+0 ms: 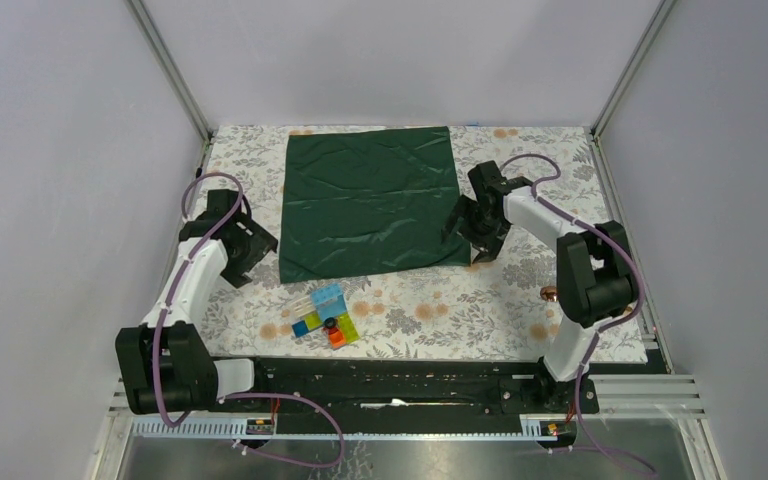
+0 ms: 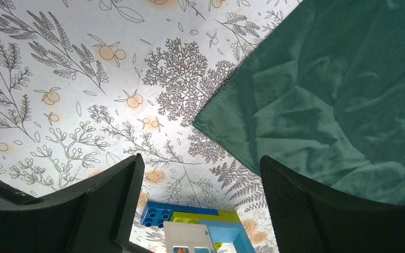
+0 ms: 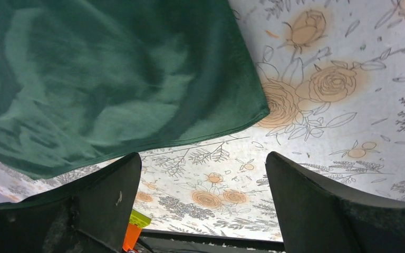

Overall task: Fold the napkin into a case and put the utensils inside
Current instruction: Flatten out the crumpled napkin at the center of the board, then pick up the flattened napkin from the center of the board.

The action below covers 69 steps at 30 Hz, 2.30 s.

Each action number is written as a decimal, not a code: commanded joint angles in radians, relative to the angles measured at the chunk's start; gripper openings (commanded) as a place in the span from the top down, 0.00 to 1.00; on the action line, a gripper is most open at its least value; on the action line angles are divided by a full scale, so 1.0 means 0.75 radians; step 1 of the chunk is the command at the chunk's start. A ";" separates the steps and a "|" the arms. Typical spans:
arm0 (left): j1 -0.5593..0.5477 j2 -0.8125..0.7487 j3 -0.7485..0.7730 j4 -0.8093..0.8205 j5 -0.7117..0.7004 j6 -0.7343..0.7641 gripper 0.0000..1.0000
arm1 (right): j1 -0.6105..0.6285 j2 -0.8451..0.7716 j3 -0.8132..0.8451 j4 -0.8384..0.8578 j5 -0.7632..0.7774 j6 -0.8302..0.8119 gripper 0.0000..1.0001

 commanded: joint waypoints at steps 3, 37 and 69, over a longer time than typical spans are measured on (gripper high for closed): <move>0.006 -0.076 0.072 0.000 -0.066 0.032 0.14 | -0.011 -0.008 -0.054 0.010 -0.046 0.192 0.11; -0.053 -0.258 -0.003 0.384 0.199 0.486 0.01 | 0.005 0.239 0.241 -0.454 0.355 0.494 0.26; -0.170 -0.275 -0.017 0.382 0.073 0.503 0.02 | 0.058 0.330 0.086 -0.228 0.434 0.623 0.55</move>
